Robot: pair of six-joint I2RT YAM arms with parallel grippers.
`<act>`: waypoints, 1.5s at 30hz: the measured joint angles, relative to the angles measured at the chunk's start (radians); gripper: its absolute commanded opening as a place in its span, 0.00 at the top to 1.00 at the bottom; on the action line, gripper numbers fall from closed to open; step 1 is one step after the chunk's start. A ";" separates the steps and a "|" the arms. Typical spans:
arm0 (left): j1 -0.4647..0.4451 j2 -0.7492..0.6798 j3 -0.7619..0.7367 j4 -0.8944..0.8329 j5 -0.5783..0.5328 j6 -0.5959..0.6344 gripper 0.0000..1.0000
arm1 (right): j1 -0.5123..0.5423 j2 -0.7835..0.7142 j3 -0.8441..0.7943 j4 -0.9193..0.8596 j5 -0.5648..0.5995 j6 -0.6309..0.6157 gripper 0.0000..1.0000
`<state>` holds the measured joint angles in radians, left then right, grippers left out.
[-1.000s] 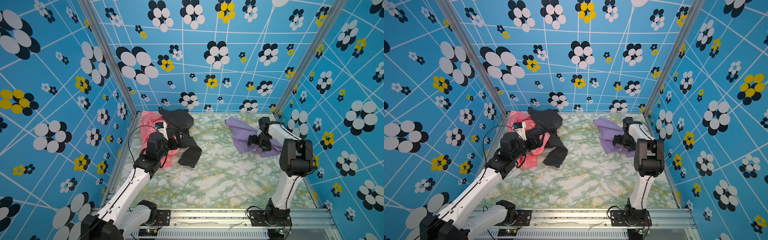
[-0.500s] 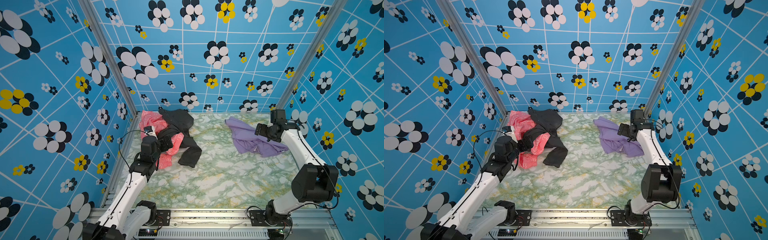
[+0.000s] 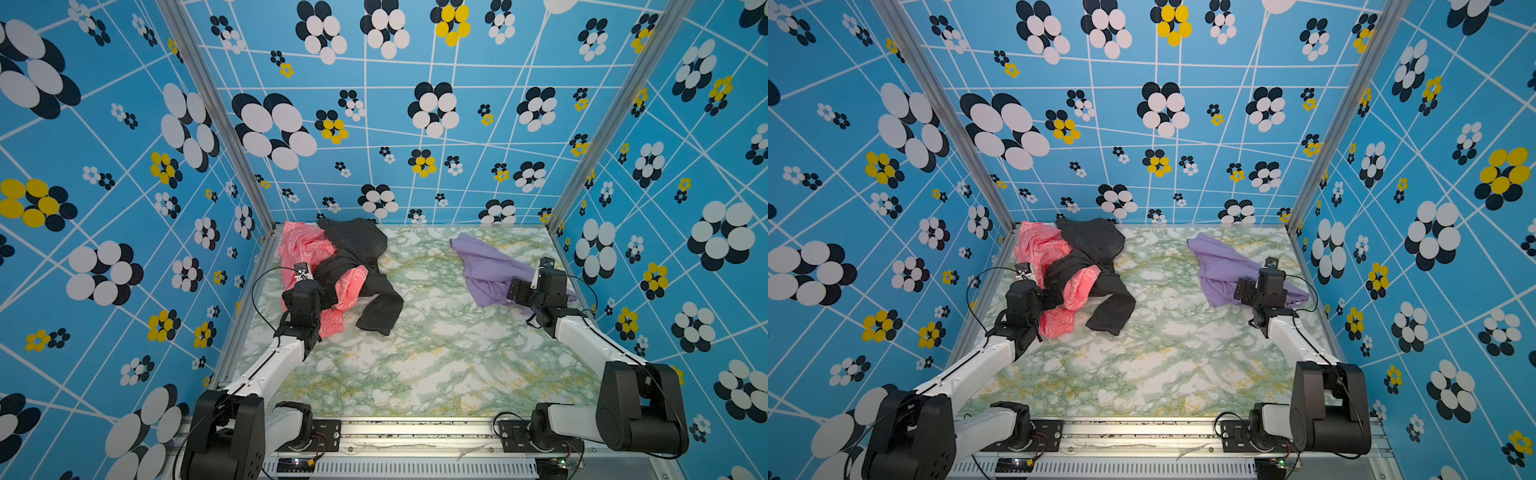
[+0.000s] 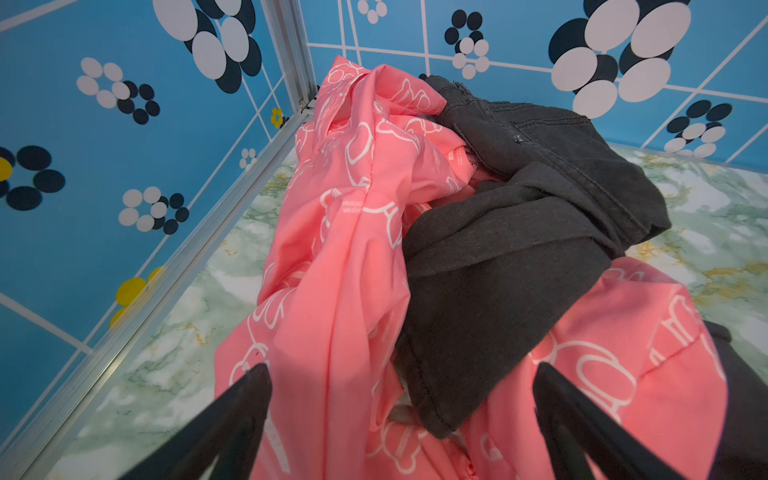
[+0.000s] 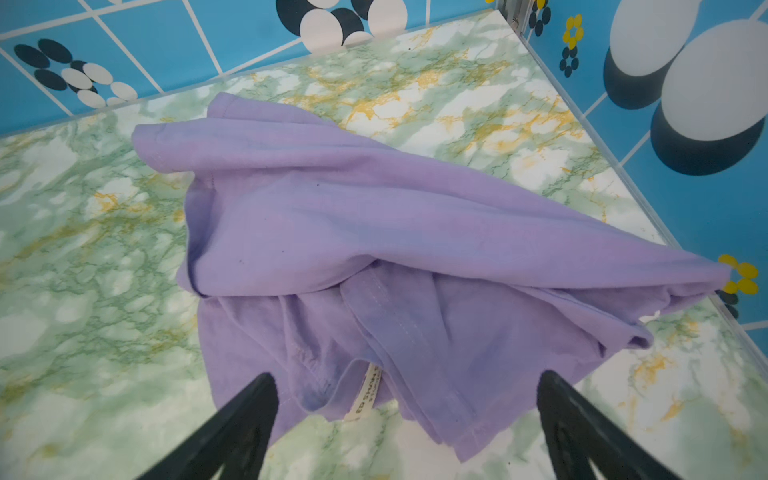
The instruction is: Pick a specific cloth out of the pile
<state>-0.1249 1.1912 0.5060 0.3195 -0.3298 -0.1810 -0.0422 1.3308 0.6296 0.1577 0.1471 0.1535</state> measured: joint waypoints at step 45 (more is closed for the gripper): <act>0.085 0.347 -0.126 0.602 0.181 0.145 0.01 | 0.000 0.209 -0.261 0.722 -0.131 -0.095 0.01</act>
<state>-0.0395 1.5379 0.3801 0.9215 -0.1486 -0.0364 -0.0418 1.5402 0.3683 0.8799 0.0158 0.0582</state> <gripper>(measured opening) 0.992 0.991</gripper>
